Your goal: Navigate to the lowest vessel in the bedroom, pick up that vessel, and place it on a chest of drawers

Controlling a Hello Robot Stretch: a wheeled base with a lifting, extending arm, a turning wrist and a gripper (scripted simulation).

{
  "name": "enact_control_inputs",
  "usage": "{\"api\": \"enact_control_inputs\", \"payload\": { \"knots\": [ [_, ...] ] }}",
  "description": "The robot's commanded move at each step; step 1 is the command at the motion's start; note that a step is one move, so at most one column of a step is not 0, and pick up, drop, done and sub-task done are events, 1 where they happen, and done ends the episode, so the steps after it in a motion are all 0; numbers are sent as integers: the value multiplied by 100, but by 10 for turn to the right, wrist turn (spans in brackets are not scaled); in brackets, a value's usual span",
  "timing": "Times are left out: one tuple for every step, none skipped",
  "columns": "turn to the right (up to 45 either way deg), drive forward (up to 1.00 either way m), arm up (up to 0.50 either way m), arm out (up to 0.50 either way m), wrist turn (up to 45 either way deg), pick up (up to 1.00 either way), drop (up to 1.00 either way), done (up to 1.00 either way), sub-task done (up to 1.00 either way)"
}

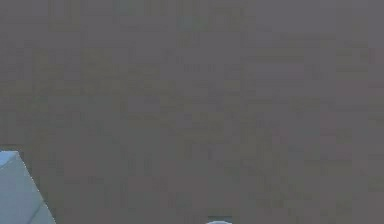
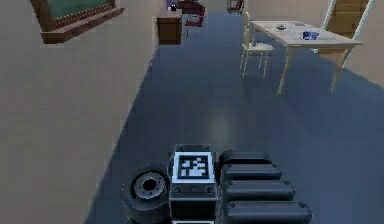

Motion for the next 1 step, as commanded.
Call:
{"api": "enact_control_inputs", "payload": {
  "knots": [
    [-450,0,0,0,0,0,0,0,0]
  ]
}}
